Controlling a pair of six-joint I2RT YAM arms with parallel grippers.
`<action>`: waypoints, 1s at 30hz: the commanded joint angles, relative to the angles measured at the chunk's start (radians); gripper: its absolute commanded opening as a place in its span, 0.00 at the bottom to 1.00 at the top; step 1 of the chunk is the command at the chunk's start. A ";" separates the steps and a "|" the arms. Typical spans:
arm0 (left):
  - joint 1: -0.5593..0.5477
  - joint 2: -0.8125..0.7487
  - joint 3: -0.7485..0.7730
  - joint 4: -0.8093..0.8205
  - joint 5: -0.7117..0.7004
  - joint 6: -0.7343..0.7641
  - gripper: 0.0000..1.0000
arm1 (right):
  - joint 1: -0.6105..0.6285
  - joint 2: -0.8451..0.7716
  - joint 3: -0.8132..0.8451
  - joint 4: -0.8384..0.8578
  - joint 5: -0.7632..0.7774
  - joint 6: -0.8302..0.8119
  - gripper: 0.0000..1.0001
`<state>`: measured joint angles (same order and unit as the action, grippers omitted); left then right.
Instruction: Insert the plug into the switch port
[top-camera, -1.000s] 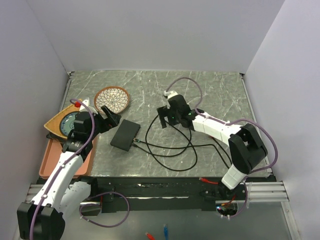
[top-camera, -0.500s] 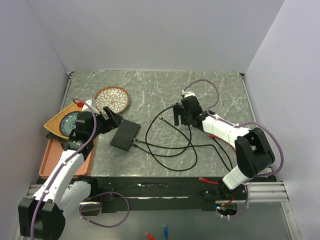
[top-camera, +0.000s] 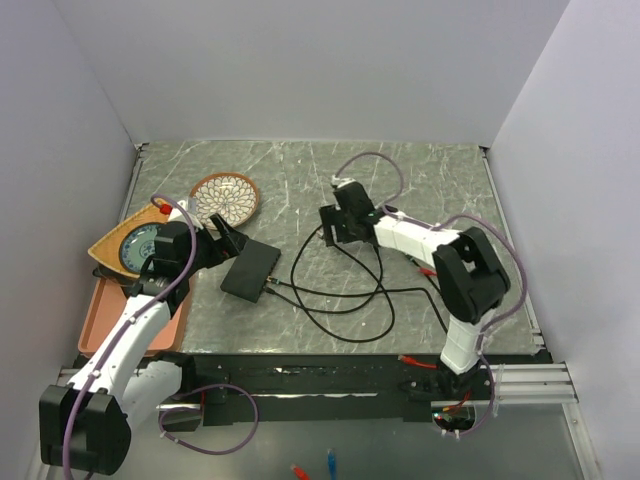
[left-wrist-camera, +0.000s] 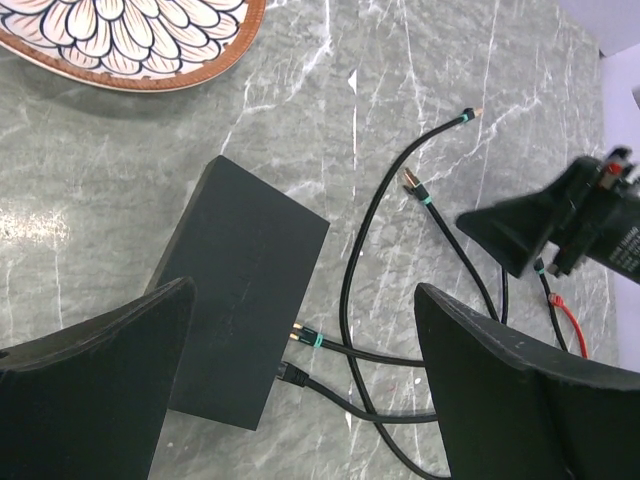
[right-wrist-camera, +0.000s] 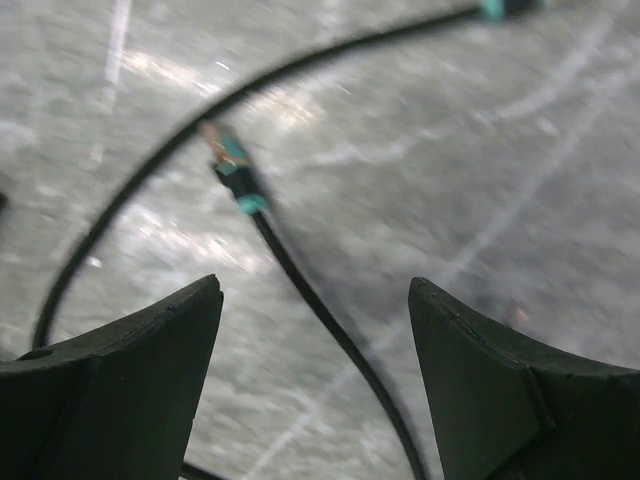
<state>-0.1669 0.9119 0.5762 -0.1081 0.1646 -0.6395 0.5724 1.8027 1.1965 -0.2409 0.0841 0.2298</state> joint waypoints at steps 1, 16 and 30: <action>0.004 0.005 -0.004 0.054 0.030 0.011 0.96 | 0.046 0.084 0.132 -0.026 0.015 -0.024 0.83; 0.004 0.036 -0.003 0.067 0.033 0.011 0.96 | 0.078 0.254 0.221 -0.067 0.092 -0.024 0.35; 0.004 0.025 -0.010 0.053 0.023 0.014 0.96 | -0.067 -0.016 0.115 -0.055 0.261 -0.030 0.00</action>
<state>-0.1669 0.9535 0.5762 -0.0761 0.1860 -0.6392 0.6079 1.9915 1.3472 -0.2958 0.2169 0.1890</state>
